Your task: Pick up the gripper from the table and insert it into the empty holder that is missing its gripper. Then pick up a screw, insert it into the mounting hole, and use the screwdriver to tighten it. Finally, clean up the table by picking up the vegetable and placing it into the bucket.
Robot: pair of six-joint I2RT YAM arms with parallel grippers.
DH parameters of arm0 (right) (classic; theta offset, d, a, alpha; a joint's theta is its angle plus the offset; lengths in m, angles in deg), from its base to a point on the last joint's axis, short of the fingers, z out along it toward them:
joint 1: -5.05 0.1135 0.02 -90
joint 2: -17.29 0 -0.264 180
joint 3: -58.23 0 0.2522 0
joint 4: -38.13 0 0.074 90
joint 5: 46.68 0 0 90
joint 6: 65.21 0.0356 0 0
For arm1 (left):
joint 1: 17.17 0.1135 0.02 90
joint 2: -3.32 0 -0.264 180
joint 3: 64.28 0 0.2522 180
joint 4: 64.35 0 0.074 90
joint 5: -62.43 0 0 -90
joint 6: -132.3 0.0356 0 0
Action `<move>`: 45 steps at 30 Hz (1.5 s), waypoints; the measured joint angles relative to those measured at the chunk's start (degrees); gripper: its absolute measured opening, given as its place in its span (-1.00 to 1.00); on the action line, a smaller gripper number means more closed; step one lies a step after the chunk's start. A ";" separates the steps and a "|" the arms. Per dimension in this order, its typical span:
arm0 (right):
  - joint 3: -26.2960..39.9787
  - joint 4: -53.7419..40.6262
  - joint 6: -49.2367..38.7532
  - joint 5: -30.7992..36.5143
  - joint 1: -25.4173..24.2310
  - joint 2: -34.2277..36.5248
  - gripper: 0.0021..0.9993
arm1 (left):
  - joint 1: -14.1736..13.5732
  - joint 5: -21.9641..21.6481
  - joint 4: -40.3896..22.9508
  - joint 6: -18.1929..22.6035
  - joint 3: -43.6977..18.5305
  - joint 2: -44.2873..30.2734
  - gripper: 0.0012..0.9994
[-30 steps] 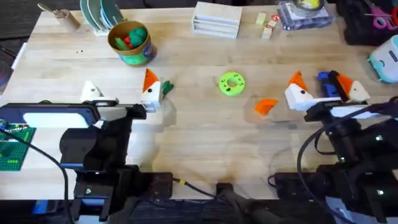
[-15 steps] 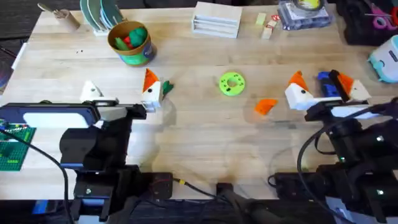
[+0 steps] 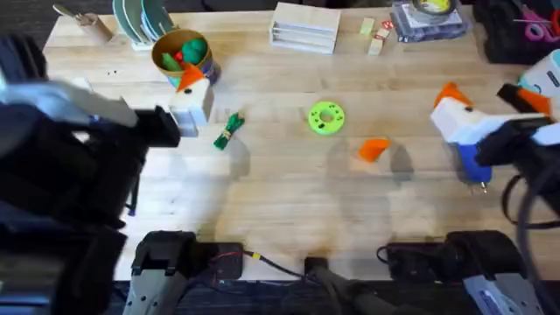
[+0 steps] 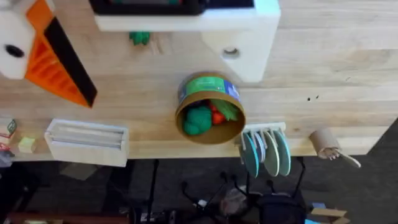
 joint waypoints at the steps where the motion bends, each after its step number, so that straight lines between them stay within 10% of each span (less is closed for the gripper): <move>1: 2.28 -1.09 0.01 -0.01 0.00 1.56 0.99 | -0.01 0.02 -1.86 0.09 -2.63 -2.51 0.99; 10: 16.91 -7.29 0.01 -0.40 0.00 12.41 0.99 | 0.00 3.17 -18.36 4.00 -18.80 -19.05 0.99; 23: 17.17 -9.26 0.01 -0.40 0.00 12.71 0.99 | -0.04 4.73 -28.93 4.32 -19.33 -29.39 0.99; 36: 17.17 -9.41 0.01 -0.40 0.00 12.70 0.99 | -7.32 4.74 -24.48 6.78 -19.28 -48.69 0.98; 38: 17.17 -9.42 0.01 -0.40 0.00 12.71 0.98 | -8.10 4.72 -24.47 7.01 -19.22 -51.08 0.77; 43: 17.17 -9.64 0.00 -0.39 0.00 12.70 0.99 | -10.17 4.76 -23.81 7.13 -19.09 -53.13 -0.71; 45: 17.17 -10.06 0.01 -0.40 0.00 12.71 0.99 | -11.14 4.79 -23.72 7.43 -19.09 -52.96 -0.98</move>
